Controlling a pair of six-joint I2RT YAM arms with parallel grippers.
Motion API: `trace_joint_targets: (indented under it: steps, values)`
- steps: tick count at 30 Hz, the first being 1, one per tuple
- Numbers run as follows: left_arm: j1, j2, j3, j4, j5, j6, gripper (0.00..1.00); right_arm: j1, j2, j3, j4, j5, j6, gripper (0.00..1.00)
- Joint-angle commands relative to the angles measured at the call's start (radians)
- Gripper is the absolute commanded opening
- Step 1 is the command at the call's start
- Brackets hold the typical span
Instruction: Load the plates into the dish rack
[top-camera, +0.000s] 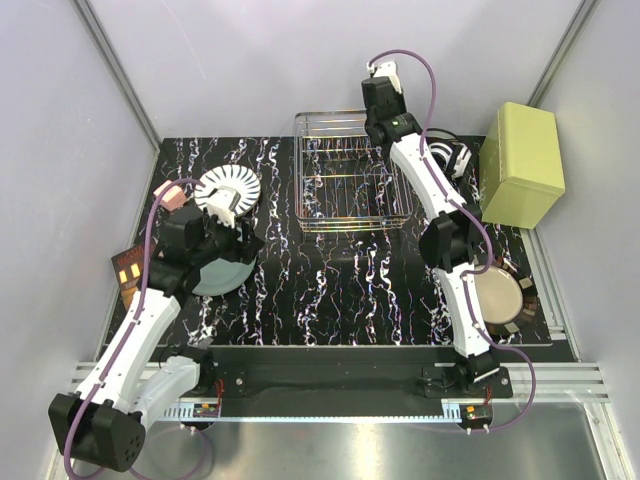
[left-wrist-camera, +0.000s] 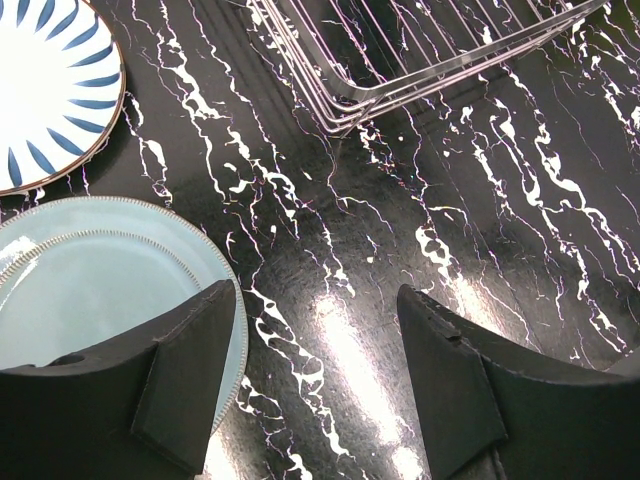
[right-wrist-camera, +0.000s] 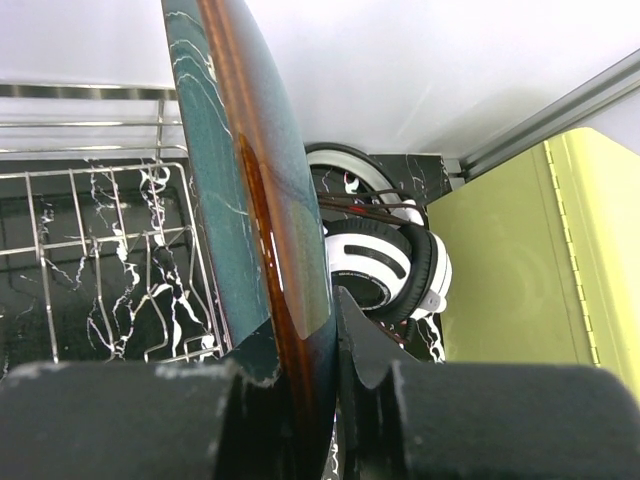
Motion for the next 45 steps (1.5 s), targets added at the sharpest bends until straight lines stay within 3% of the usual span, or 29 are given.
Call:
trace_joint_targets:
  steps: [1, 9, 17, 25, 33, 39, 45]
  values:
    - [0.004, 0.003, -0.002, 0.055, 0.006, -0.007, 0.7, -0.023, -0.035, 0.054, 0.169, 0.048, 0.019, 0.0]
    - [0.006, 0.017, -0.001, 0.06, 0.006, -0.004, 0.71, -0.023, -0.03, -0.003, 0.167, 0.05, 0.057, 0.0]
    - [0.006, 0.024, -0.004, 0.058, 0.003, -0.001, 0.71, -0.021, -0.021, 0.064, 0.166, 0.053, 0.088, 0.0]
    - [0.006, 0.035, -0.011, 0.083, 0.021, -0.015, 0.71, -0.012, -0.097, 0.038, 0.181, -0.008, 0.123, 0.0]
    - [0.007, 0.024, -0.018, 0.089, 0.015, -0.015, 0.71, 0.008, -0.075, 0.018, 0.173, -0.002, 0.125, 0.0]
    - [0.01, 0.017, -0.022, 0.081, 0.013, -0.015, 0.71, 0.009, -0.059, 0.104, 0.23, 0.044, 0.076, 0.0]
    - [0.012, 0.026, -0.027, 0.095, 0.024, -0.022, 0.71, 0.012, -0.094, 0.042, 0.265, 0.039, 0.063, 0.0]
